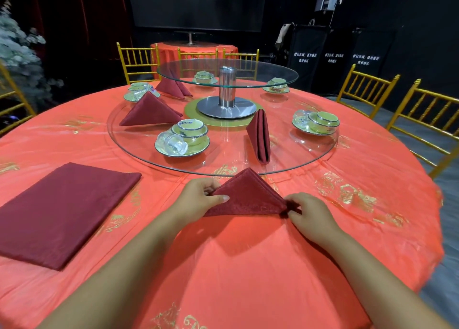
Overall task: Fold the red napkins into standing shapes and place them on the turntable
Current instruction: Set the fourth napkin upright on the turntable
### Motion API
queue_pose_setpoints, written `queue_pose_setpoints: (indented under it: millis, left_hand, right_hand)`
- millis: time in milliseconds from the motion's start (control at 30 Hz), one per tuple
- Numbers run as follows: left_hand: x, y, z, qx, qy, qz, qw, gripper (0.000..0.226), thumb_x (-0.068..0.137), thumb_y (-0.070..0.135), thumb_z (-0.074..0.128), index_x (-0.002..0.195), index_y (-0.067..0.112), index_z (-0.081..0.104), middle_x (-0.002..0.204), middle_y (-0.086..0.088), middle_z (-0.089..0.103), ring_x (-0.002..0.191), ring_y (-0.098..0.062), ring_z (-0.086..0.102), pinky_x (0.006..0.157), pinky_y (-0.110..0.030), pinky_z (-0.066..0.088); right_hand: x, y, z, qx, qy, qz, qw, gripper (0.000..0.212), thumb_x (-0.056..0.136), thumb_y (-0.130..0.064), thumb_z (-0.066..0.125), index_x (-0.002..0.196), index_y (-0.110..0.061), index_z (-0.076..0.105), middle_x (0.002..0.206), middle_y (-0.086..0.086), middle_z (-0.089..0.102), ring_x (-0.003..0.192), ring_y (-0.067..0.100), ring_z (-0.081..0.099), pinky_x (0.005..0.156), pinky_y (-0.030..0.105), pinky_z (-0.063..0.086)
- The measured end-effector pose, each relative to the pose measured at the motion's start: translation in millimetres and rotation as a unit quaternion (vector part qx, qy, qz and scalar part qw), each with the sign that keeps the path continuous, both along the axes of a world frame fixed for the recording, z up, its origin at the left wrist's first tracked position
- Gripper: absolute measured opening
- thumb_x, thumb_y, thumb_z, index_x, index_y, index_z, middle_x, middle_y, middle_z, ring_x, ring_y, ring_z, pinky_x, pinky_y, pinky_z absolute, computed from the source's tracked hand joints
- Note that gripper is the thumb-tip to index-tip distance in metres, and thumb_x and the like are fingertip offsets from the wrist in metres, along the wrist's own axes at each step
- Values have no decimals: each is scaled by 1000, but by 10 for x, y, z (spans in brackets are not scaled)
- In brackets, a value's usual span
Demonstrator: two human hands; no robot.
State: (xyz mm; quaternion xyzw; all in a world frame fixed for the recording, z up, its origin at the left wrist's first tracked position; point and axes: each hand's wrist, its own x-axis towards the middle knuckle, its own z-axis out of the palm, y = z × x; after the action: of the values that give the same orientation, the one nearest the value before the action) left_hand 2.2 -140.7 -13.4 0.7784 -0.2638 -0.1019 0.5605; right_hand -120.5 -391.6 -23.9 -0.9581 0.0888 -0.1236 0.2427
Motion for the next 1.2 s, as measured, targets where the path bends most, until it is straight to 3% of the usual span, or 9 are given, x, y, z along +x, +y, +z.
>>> queue_pose_setpoints:
  millis: [233,333,433,567,667,767,867,1033,1200]
  left_hand:
    - [29,-1,-34,-4,6,1,1000,13,77,7,77,75,9,64,68,1,67,61,-5,57,62,-18,44]
    - [51,12,-53,-6,15,-11,1000,13,78,8,77,76,8,64,71,-2,67,63,-7,58,64,-21,45]
    - [97,23,-62,14,18,-27,999,15,76,15,79,79,9,66,73,-2,68,66,-10,59,69,-27,47]
    - [191,10,-29,13,-58,9,998,35,78,53,61,94,24,73,92,9,73,87,-1,63,81,-20,46]
    - [337,-39,-5,87,-179,52,979,47,90,50,38,123,27,64,128,11,61,125,-3,48,106,-26,32]
    - [462,-80,-72,217,-201,34,955,52,97,49,27,140,28,46,149,6,39,144,-9,23,118,-39,10]
    - [555,-25,-163,310,-240,28,920,48,101,46,27,145,28,39,154,8,31,145,-7,16,118,-34,6]
    - [621,99,-168,345,-283,0,895,49,102,44,28,148,28,33,157,11,23,145,-5,12,118,-28,2]
    - [667,212,-175,375,-280,11,884,56,99,53,30,149,29,28,158,12,19,146,-5,8,119,-34,2]
  right_hand:
    - [215,374,38,122,-62,41,990,49,89,-31,62,134,-16,48,127,-7,51,118,8,46,100,27,35]
    - [248,513,14,155,-118,48,980,28,93,-32,55,118,-19,58,108,-8,62,101,9,55,88,30,42]
    - [250,527,-34,146,-132,30,980,26,91,-38,43,100,-20,60,88,-7,61,86,13,55,74,33,41]
    - [259,518,-85,142,-146,26,979,21,91,-36,41,98,-25,58,87,-13,60,86,9,55,74,26,40]
    - [267,511,-108,129,-150,23,980,13,91,-36,42,94,-33,53,84,-19,57,84,-1,51,71,16,35]
    - [265,506,-127,122,-149,17,981,16,91,-35,43,95,-29,57,83,-20,56,81,2,51,70,16,34]
    - [264,512,-112,109,-153,16,982,23,90,-33,44,98,-20,61,86,-16,58,84,9,54,72,26,38]
    - [246,517,-87,92,-139,17,986,29,91,-34,41,94,-12,60,83,-5,60,80,17,54,72,37,42]
    - [228,525,-62,85,-136,10,987,30,91,-34,41,88,-11,58,76,-3,57,75,18,52,68,35,39]
